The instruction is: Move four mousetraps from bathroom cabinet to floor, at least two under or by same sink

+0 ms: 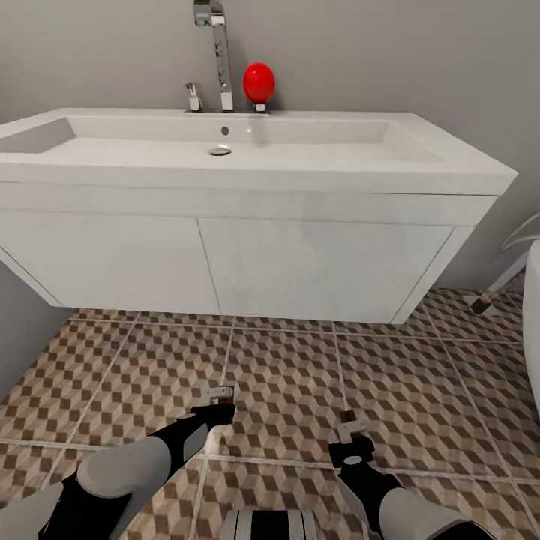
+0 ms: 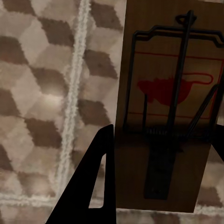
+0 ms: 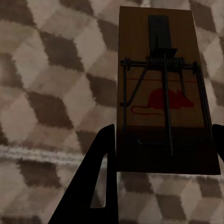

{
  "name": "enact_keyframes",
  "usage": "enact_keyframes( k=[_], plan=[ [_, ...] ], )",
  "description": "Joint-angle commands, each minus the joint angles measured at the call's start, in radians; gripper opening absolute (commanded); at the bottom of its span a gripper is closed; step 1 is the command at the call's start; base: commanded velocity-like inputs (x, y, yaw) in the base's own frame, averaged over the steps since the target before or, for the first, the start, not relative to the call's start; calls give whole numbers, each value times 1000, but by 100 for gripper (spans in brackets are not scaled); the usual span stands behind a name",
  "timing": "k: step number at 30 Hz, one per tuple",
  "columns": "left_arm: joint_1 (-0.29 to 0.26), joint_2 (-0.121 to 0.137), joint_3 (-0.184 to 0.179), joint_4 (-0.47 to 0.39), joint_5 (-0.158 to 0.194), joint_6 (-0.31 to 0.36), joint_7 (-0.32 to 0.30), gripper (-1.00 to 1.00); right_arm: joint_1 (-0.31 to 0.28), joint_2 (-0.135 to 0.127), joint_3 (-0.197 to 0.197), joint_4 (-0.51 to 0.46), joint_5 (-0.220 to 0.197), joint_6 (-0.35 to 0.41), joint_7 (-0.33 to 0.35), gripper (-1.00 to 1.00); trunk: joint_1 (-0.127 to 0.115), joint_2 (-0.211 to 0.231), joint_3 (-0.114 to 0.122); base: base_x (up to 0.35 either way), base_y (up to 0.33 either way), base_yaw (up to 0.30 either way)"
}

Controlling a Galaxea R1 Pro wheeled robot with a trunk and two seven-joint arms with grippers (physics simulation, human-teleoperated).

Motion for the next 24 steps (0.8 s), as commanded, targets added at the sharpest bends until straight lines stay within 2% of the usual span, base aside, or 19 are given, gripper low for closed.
enact_keyframes(
  k=[1,10,24],
  plan=[
    [0,0,-8,-2,5,-6,7,-100,-1,0,6,1,-7,-3,-2,-100,0,0,-1,0,0,0],
    [0,-1,-9,-4,4,-29,7,-100,-1,0,6,0,-7,-3,-2,-100,0,0,-1,47,-15,0],
    [0,1,-9,-2,4,-30,7,-100,-1,2,9,-3,-7,-1,0,-100,0,0,-1,280,-45,0]
  ],
)
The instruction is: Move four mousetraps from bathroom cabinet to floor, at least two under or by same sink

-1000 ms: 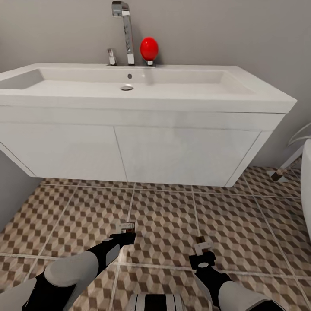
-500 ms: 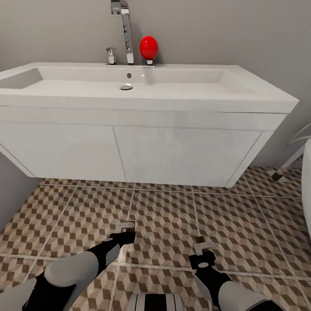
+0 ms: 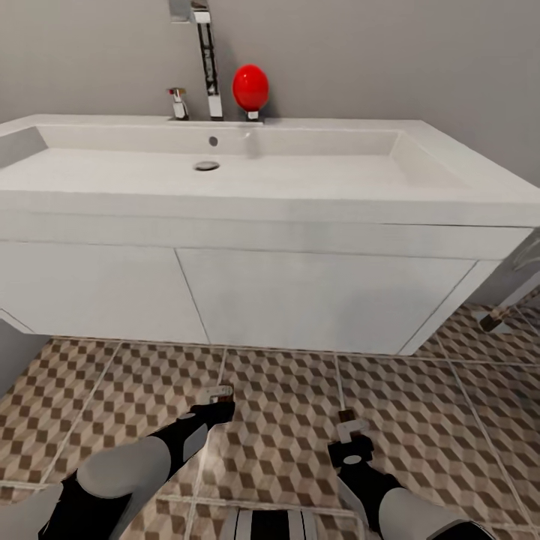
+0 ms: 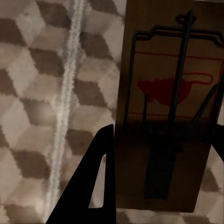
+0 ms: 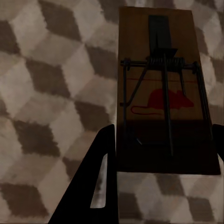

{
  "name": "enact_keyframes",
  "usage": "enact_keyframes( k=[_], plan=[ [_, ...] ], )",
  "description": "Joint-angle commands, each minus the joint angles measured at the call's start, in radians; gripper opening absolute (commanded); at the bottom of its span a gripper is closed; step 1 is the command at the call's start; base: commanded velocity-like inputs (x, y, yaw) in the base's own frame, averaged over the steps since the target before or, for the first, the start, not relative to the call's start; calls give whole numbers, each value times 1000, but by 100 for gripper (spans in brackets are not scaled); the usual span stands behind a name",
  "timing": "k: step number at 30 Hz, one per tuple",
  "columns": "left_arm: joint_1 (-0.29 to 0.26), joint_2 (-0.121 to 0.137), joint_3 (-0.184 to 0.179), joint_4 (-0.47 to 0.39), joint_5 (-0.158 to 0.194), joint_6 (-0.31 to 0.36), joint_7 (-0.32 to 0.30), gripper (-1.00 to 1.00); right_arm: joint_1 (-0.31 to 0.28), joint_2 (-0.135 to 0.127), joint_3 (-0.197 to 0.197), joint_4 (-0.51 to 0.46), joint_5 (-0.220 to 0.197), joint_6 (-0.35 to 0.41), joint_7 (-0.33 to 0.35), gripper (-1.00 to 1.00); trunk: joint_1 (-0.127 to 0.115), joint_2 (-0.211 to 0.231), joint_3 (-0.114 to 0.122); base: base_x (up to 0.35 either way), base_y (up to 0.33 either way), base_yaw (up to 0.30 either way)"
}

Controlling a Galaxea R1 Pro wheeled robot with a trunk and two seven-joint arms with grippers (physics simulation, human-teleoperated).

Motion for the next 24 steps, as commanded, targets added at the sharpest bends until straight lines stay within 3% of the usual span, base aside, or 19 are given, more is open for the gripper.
enact_keyframes(
  k=[1,8,24],
  plan=[
    [0,0,-9,-2,5,-3,7,-100,-1,0,6,1,-8,-3,-2,-100,0,0,-1,229,-2,0],
    [0,0,-8,-2,5,-4,7,-100,-1,-3,7,1,-9,-3,-2,-100,0,0,-1,172,0,0],
    [3,9,-8,-3,7,-37,7,-100,-1,-2,5,-7,-7,5,-6,-100,0,0,-1,9,0,0]
  ],
)
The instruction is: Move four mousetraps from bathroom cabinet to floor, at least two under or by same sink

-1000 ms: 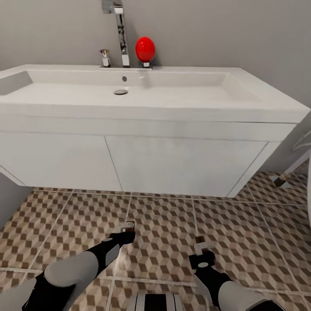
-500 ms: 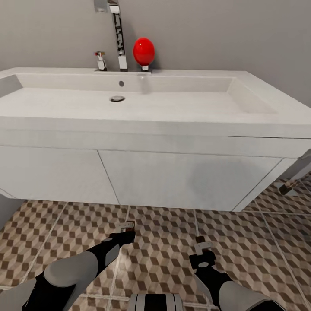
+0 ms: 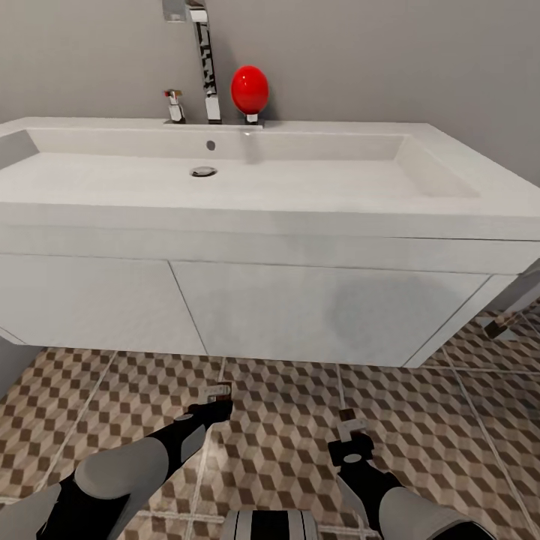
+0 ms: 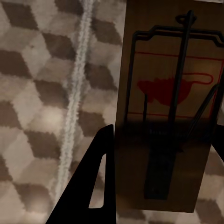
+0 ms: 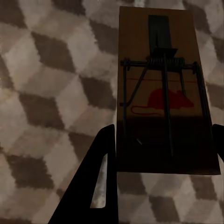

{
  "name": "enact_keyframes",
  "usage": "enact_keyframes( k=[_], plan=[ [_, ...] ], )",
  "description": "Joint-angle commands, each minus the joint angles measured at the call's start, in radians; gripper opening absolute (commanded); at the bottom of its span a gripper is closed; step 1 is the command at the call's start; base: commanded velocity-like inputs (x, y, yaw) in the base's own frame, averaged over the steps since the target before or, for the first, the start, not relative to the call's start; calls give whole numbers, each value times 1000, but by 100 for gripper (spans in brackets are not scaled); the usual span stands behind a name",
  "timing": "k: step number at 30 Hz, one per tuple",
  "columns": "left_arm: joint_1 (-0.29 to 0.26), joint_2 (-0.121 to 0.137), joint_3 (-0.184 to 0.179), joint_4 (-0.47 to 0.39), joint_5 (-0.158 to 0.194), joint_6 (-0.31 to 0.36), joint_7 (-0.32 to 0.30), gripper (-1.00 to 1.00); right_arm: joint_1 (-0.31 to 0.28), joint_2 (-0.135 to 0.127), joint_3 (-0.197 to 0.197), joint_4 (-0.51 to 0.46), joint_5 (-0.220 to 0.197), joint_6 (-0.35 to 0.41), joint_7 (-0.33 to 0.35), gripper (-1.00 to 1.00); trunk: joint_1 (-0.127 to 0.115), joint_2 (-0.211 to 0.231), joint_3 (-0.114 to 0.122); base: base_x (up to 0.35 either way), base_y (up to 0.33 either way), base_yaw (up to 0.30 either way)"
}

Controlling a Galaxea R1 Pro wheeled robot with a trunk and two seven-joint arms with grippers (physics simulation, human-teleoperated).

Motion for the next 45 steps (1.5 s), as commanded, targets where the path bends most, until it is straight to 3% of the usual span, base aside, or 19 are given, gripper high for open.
enact_keyframes(
  k=[1,8,32,40,45],
  plan=[
    [0,0,-8,-2,5,-5,7,-100,-2,1,6,0,-8,-1,-4,-100,0,0,-1,0,0,0],
    [0,0,-8,-2,5,-7,7,-100,-45,11,5,-1,-10,0,-6,-100,0,0,-1,33,95,0],
    [0,3,-8,3,6,-10,7,-100,-50,15,6,1,-9,-11,3,-100,0,0,-1,3,10,0],
    [0,2,-7,12,8,-21,19,-100,-50,9,6,-10,-8,-2,49,-100,-4,2,30,0,0,0],
    [0,2,-7,9,8,-22,19,-100,-50,7,5,-11,-8,-2,55,-100,-4,2,30,0,0,0]
  ],
)
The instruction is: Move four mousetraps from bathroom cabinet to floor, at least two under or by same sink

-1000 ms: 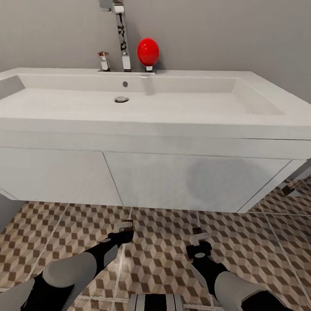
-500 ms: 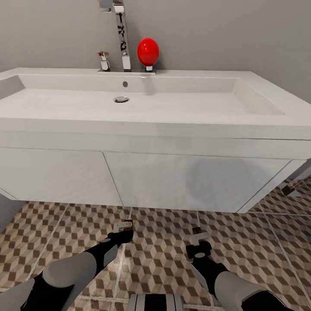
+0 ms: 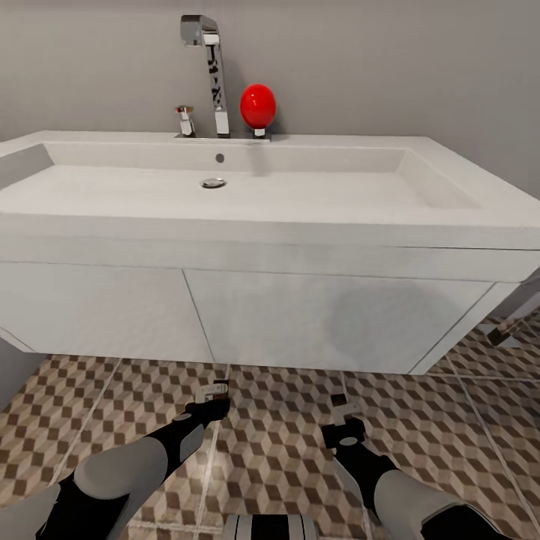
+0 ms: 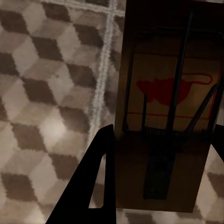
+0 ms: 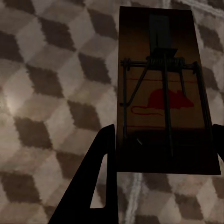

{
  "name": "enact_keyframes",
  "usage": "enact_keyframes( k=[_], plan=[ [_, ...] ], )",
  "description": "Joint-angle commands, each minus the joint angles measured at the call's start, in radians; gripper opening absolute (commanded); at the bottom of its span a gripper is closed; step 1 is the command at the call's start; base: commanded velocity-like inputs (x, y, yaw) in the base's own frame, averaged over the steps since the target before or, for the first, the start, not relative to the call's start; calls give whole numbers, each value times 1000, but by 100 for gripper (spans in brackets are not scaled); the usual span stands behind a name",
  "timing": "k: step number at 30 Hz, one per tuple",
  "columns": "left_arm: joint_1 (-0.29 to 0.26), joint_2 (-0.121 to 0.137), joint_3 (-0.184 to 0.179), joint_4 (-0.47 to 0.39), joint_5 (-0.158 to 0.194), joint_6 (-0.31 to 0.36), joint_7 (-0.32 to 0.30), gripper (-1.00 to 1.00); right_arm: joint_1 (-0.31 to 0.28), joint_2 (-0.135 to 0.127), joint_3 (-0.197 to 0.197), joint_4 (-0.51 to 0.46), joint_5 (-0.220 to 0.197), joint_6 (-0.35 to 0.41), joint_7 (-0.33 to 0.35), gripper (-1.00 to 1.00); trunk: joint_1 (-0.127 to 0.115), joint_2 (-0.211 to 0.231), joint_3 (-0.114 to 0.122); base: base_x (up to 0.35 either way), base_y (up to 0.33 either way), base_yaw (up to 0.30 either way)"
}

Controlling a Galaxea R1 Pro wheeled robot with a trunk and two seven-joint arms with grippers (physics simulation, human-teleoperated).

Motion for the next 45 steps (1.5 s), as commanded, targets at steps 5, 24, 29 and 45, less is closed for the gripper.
enact_keyframes(
  k=[5,24,29,45],
  plan=[
    [0,0,-8,-2,3,-3,7,-100,-1,1,6,1,-8,-2,-2,-100,0,0,-1,0,0,0],
    [0,0,-8,-1,3,-3,7,-100,-1,6,9,-1,-8,-6,-1,-100,6,-4,-55,0,0,0],
    [0,0,-9,-2,1,-3,7,-100,-1,7,9,-2,-8,-6,-1,-100,8,-5,-74,0,0,0],
    [0,0,-10,-4,1,-3,7,-100,-1,6,8,-2,-8,-10,-1,-100,16,-8,-136,0,0,0]
  ],
)
